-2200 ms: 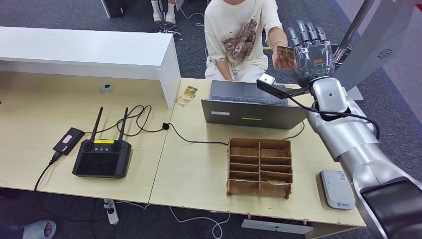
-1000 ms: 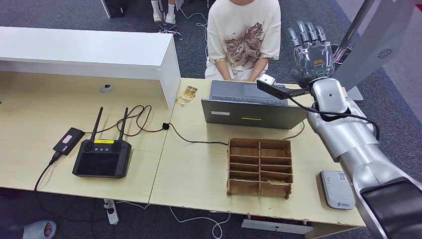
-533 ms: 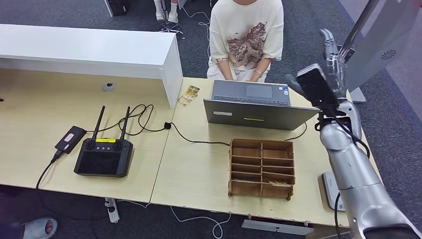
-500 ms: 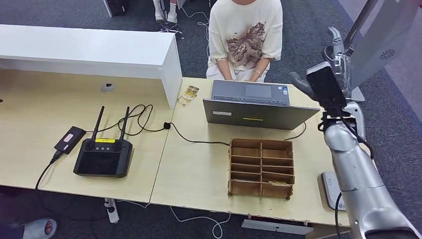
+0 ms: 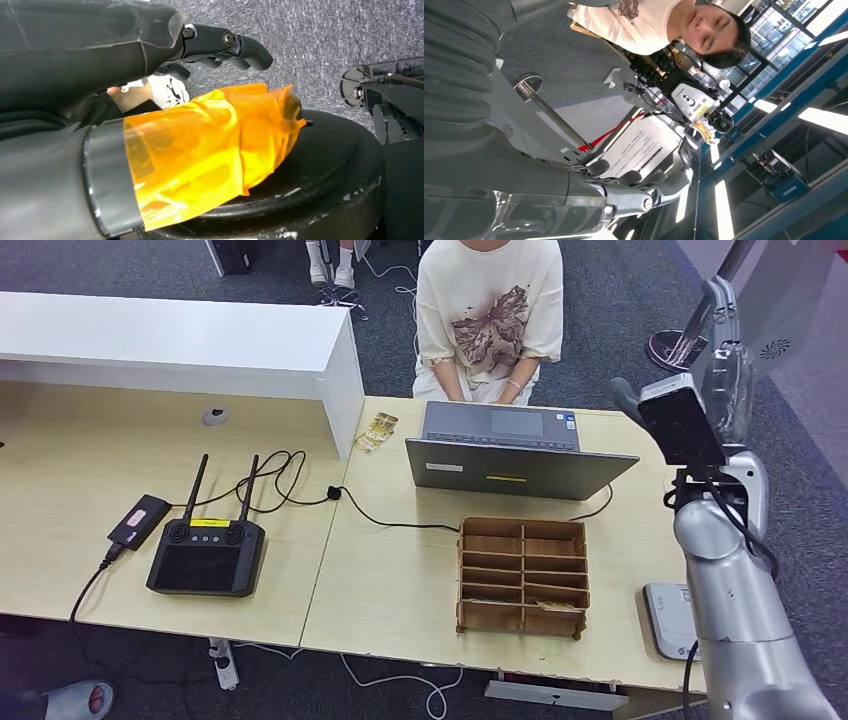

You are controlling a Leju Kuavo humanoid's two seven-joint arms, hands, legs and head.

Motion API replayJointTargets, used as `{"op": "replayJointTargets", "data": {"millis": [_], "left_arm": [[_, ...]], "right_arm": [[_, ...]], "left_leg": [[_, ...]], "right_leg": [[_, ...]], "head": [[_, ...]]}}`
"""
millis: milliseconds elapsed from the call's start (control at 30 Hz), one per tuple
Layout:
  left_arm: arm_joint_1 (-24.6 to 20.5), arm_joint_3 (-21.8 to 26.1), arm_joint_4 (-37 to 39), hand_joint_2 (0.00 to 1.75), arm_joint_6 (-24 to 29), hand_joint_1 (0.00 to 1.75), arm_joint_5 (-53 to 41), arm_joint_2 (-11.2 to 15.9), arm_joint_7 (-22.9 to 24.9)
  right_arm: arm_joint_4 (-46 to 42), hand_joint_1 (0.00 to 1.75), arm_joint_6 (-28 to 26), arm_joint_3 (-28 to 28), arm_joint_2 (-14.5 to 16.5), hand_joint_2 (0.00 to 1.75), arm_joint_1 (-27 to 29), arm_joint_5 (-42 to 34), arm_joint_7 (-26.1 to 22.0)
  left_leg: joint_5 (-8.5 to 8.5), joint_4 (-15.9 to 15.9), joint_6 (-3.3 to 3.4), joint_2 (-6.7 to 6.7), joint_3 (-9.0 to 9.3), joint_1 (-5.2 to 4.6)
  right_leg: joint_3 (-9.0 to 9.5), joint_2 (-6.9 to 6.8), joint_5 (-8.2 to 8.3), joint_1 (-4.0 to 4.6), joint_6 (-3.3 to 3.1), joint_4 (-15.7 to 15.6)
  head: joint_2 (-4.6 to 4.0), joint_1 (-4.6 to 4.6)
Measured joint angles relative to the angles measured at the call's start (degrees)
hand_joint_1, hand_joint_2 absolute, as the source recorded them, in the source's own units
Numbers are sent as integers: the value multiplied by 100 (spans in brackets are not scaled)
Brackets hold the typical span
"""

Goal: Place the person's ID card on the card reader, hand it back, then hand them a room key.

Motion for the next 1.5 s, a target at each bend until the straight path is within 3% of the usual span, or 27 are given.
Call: {"op": "replayJointTargets", "data": {"millis": [333, 633, 1333, 1500], "left_arm": [[-1, 0, 0, 0, -2, 0, 50, -2, -31], [3, 2, 0, 0, 13, 0, 81, 0, -97], [2, 2, 0, 0, 15, 0, 84, 0, -100], [3, 2, 0, 0, 48, 0, 92, 0, -115]], "right_arm": [[-12, 0, 45, -14, 1, 175, 1, -127, -42], [-119, 0, 1212, -146, -3, 175, 187, -1923, -232], [-194, 0, 1342, -246, -46, 175, 279, -2075, -248], [-234, 0, 1759, -273, -104, 175, 362, -2712, -277]], "left_leg": [[0, 0, 0, 0, 0, 0], [0, 0, 0, -1, 0, 0], [0, 0, 0, 0, 0, 0], [0, 0, 0, -2, 0, 0]], "right_leg": [[0, 0, 0, 0, 0, 0], [0, -2, 0, 0, 0, 0], [0, -1, 0, 0, 1, 0], [0, -3, 0, 0, 1, -1]], "head": [[0, -1], [0, -1], [0, -1], [0, 0]]}}
